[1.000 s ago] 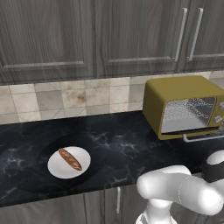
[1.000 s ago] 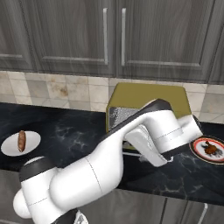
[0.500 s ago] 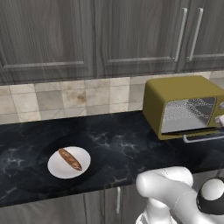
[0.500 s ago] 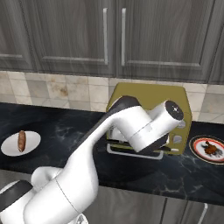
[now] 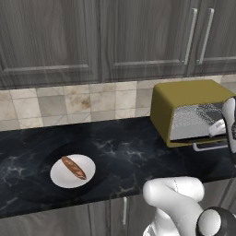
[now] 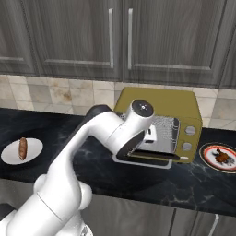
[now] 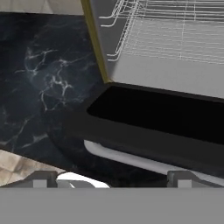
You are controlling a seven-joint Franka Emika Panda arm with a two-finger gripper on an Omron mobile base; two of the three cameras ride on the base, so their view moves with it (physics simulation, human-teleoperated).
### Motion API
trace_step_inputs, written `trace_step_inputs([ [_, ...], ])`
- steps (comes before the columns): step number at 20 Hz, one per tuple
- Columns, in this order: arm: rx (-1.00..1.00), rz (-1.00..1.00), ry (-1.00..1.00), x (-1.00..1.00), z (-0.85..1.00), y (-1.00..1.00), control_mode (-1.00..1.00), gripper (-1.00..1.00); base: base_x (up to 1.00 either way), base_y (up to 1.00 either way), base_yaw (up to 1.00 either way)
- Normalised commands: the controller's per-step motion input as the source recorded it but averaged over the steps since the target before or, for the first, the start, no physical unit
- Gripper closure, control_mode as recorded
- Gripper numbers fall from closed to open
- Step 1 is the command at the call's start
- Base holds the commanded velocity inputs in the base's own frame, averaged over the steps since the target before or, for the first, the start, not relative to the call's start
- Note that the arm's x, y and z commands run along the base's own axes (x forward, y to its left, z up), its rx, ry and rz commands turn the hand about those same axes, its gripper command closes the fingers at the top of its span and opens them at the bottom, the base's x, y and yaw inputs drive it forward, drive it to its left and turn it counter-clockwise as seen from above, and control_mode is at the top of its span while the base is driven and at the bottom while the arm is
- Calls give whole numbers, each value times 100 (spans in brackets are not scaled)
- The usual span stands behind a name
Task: Open the toaster oven door. Place the baguette on the bottom rack in the toaster oven and place the chicken drumstick on the top rack.
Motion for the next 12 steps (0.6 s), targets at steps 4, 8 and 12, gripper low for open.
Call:
trace_step_inputs([
  [4, 2, 5, 17, 44, -6, 0, -100, -100, 0, 0, 0],
  [8, 4, 1, 9, 31, -19, -4, -100, -100, 0, 0, 0],
  [12, 0, -5, 0, 19, -40, -6, -100, -100, 0, 0, 0],
])
